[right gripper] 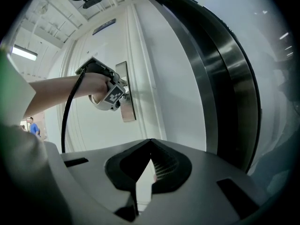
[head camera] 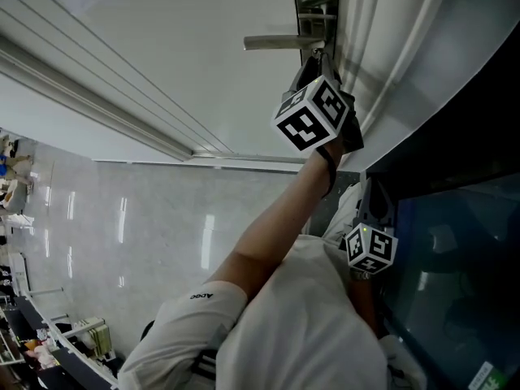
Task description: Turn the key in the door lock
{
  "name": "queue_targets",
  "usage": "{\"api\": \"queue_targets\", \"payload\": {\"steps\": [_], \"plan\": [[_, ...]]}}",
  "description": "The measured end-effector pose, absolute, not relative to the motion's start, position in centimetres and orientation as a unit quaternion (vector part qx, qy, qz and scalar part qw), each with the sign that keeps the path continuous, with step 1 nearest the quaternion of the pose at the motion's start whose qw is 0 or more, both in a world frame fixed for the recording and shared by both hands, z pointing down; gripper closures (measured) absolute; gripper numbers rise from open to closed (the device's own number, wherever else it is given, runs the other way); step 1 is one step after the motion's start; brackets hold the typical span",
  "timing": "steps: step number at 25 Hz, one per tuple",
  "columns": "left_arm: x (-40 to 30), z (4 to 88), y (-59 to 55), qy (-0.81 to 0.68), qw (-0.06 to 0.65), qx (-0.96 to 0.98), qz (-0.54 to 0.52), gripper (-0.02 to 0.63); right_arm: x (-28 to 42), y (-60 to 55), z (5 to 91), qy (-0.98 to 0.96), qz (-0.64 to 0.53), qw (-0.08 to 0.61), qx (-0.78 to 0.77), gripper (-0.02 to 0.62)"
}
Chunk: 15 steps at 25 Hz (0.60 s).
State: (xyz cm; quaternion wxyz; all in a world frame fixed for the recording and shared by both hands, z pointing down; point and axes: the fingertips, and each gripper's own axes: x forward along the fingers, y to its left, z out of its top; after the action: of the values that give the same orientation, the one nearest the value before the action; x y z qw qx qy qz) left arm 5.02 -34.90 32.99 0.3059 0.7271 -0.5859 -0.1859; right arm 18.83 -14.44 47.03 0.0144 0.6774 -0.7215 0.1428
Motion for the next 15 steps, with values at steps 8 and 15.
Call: {"api": "queue_targets", "payload": {"steps": [8,15], "plan": [[5.0,33.4,-34.9,-0.524,0.412,0.691,-0.28,0.503,20.3,-13.6,47.5,-0.71,0.144,0.017,0.689,0.594],[5.3,33.4,-34.9,-0.525,0.381,0.72,-0.247,0.495,19.8,-13.3,47.5,-0.712,0.142,0.024,0.688,0.594]]}}
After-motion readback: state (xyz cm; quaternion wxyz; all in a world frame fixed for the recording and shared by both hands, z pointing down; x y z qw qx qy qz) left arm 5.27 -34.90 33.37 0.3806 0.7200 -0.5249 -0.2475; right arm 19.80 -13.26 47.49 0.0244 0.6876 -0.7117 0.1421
